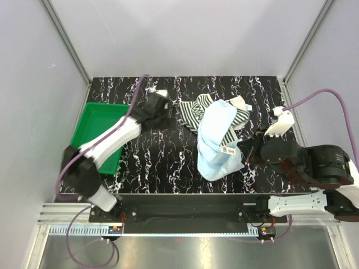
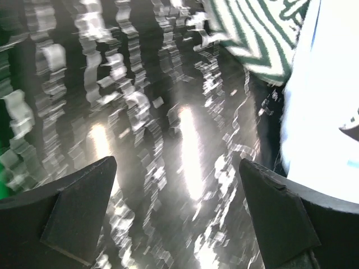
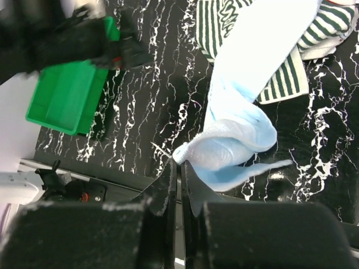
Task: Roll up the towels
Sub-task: Move the towel to the center of the board
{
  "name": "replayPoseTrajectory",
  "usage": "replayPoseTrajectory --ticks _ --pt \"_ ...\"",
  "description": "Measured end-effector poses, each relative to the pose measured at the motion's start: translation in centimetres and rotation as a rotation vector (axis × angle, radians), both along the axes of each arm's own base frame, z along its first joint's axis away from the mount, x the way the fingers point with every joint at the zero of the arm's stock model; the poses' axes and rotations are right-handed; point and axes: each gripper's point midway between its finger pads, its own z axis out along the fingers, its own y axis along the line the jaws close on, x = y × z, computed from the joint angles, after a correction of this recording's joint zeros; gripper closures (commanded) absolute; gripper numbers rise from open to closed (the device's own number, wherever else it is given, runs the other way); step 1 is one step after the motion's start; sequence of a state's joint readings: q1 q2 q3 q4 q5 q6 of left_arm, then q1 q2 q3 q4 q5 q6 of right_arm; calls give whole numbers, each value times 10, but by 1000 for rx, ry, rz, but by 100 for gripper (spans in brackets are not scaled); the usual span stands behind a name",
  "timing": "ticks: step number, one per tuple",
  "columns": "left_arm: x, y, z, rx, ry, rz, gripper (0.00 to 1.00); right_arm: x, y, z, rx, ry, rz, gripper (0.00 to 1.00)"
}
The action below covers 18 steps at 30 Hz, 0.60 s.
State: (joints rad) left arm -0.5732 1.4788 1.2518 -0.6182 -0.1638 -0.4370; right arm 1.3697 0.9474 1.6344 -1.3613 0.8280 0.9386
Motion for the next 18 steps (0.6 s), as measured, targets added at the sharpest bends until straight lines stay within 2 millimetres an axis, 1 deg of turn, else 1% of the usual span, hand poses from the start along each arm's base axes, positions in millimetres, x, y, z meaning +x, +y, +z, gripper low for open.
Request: replayPoseTrajectory --ticks 1,2,4,8,10,13,15,16,17,18 --pt "12 -14 -14 14 34 -10 1 0 -1 -2 -5 0 -1 100" --pt "21 -26 -22 23 56 -19 1 0 -2 -3 -7 0 -2 100" --pt "48 -53 -42 31 88 -33 1 -1 -4 -6 -12 -1 1 100" --pt "101 -96 -73 28 125 -34 1 -2 -9 -9 -18 -2 5 100" --pt "124 -112 -87 22 127 -26 1 -2 -8 -9 -19 -1 6 100" --pt "136 -120 -114 37 165 -7 1 -2 -4 -13 -28 6 6 100" --pt "137 -120 -132 50 195 6 1 -2 -4 -17 -31 13 7 100" --pt "137 -119 -142 62 214 13 4 -3 -5 -19 -32 15 7 100" --pt "140 -119 -141 65 207 28 8 -3 -6 -20 -30 17 7 100" --pt "143 -121 -139 51 203 34 18 -4 -7 -20 -24 21 9 100"
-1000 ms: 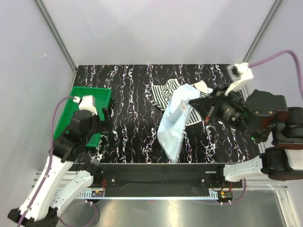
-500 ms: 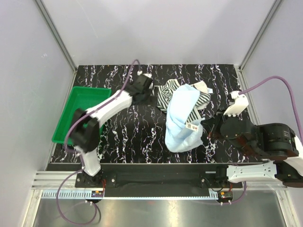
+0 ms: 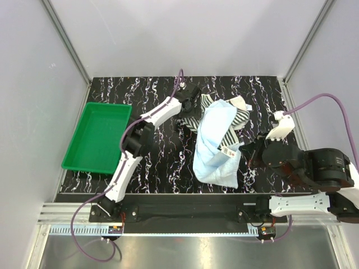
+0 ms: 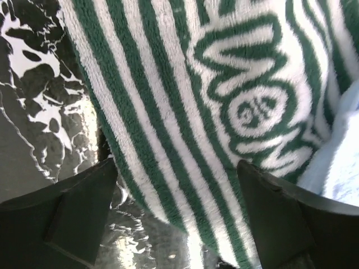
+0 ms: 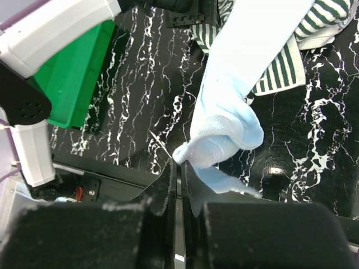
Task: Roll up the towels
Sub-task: Move the towel to the center of the board
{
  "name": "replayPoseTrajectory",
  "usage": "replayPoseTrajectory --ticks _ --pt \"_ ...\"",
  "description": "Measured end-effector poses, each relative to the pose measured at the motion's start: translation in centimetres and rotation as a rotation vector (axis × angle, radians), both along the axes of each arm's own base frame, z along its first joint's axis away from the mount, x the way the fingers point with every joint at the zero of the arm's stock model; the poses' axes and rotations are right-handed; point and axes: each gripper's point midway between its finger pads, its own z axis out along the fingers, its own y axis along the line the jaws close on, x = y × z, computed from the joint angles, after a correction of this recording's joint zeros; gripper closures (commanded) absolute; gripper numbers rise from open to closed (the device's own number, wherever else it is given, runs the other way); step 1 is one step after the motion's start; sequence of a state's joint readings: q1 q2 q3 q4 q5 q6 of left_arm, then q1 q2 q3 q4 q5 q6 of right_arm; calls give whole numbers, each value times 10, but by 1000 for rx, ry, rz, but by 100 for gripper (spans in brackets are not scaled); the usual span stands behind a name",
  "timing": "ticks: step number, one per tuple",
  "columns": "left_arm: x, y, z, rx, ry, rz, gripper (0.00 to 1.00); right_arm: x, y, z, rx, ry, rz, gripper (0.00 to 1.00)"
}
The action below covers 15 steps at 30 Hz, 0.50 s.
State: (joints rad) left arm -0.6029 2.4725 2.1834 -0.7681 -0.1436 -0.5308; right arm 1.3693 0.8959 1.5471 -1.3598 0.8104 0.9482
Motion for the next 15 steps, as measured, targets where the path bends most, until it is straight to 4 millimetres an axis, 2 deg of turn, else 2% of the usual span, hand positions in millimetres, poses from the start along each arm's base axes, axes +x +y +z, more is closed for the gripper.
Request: replayPoseTrajectory --ticks 1,2,3,4,10,12,14,15 --pt "2 -1 0 -7 -1 11 33 0 -1 1 8 1 -1 100" --pt "4 0 -2 -17 3 28 73 -1 -2 1 16 1 -3 100" --pt "6 2 -5 -16 6 38 96 -1 -4 2 26 2 -5 100" --pt "9 4 -5 -24 6 44 100 -1 -6 4 40 2 -8 100" --pt "31 19 -3 -61 -21 79 100 -1 -8 7 82 9 -31 100" --pt "44 35 3 -67 -36 103 100 0 -8 8 104 13 -51 100" --pt "66 61 19 -79 -71 150 100 0 -8 9 130 20 -69 100" --pt "81 79 33 -90 -103 183 100 1 -8 10 141 22 -77 100"
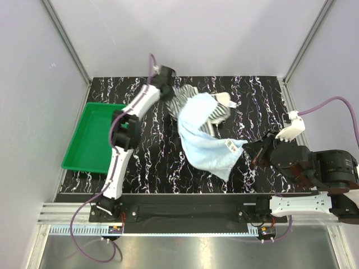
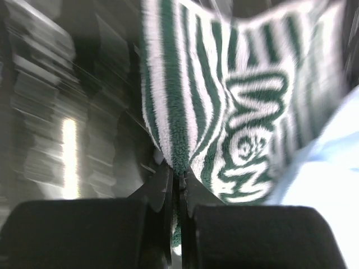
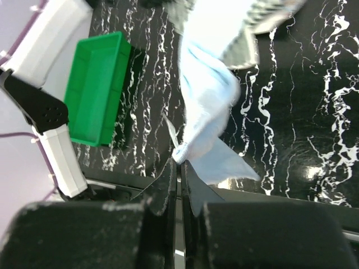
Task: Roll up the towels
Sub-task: Move the towel to the center of the board
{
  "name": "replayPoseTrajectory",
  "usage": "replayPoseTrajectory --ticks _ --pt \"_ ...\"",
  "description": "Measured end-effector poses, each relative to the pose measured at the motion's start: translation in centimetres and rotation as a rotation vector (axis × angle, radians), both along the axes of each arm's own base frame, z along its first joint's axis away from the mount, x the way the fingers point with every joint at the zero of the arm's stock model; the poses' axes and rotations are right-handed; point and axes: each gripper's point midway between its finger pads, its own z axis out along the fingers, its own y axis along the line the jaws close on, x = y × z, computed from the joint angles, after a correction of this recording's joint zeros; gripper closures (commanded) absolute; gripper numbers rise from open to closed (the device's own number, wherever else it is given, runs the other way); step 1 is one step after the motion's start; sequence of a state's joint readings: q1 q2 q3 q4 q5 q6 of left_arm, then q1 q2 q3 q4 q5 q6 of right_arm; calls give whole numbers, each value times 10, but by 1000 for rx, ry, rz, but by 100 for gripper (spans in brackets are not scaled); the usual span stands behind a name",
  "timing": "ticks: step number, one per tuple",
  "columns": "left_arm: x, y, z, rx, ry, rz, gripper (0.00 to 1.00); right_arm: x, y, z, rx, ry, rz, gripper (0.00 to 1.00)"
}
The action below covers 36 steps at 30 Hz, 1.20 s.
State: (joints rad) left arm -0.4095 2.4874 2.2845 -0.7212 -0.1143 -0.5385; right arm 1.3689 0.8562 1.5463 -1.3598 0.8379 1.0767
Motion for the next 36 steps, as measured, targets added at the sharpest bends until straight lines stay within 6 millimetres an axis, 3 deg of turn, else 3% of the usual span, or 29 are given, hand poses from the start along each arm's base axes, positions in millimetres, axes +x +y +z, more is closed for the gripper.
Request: replayPoseTrajectory --ticks 4,7,9,11,14,20,25,28,29,33,36 --pt "51 101 81 -10 -172 180 99 0 -5 5 56 5 -25 100" --pt "63 188 156 18 -324 323 82 -1 -13 9 95 1 -35 100" --pt "61 227 196 52 -405 387 36 -1 -16 11 109 -1 -39 100" --pt "56 241 220 66 -457 410 1 -1 -16 11 113 0 -39 100" --pt "53 229 217 63 -456 386 1 -1 -16 10 112 2 -39 100" --pt "42 185 135 61 -276 270 2 -2 -10 5 87 10 -32 100" --pt "23 152 107 48 -209 184 16 -1 -8 -4 65 18 -35 100" --pt "-11 134 89 57 -160 134 16 -1 -9 -9 60 22 -38 100" --pt "-30 126 81 66 -130 109 16 -2 -10 -10 59 23 -39 100" --pt "-92 71 78 73 -103 -32 19 -2 -10 -15 51 27 -41 100" --pt "-125 29 80 43 -129 -140 20 -1 -9 -20 38 32 -42 100"
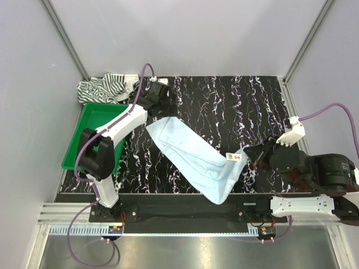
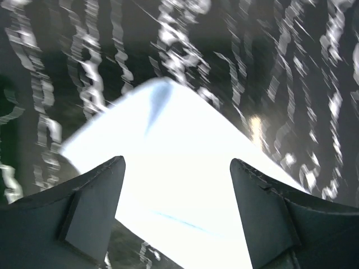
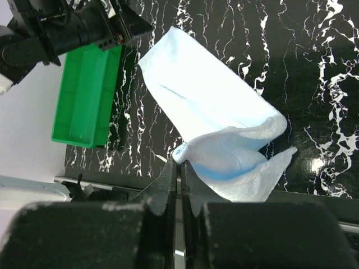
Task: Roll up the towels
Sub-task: Move the towel to the center of the board, then flatten the towel
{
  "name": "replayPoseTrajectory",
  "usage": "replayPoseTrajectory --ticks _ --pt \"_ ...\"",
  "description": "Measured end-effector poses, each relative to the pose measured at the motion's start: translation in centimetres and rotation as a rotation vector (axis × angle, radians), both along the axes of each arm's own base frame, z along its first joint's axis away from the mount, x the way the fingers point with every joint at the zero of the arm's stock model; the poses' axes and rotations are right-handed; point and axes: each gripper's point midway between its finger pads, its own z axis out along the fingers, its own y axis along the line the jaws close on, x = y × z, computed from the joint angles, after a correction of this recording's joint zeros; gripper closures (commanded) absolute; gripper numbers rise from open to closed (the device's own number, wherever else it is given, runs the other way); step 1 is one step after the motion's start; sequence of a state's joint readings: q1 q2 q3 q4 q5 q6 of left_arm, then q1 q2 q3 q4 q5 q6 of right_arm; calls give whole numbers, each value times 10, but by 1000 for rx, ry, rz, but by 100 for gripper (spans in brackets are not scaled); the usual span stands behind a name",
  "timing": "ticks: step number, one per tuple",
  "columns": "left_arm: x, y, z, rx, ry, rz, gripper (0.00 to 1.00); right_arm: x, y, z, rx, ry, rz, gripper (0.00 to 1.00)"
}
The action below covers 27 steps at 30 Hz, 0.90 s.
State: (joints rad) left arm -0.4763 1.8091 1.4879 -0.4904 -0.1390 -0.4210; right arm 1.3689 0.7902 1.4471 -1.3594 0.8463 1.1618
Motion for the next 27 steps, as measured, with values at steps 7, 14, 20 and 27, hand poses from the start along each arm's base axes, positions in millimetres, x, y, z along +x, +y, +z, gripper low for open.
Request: replayPoseTrajectory --ticks 7,14,20,27 --pt "-18 4 -31 14 41 -11 25 -1 2 -11 -20 16 -2 100" --pt "-28 16 -64 49 92 -9 29 -3 3 -18 -22 33 8 100" --pt "-26 13 -77 51 107 -15 34 -4 2 -20 -21 39 10 100" --pt "-31 16 -92 62 130 -14 38 -6 3 -23 -18 49 13 100"
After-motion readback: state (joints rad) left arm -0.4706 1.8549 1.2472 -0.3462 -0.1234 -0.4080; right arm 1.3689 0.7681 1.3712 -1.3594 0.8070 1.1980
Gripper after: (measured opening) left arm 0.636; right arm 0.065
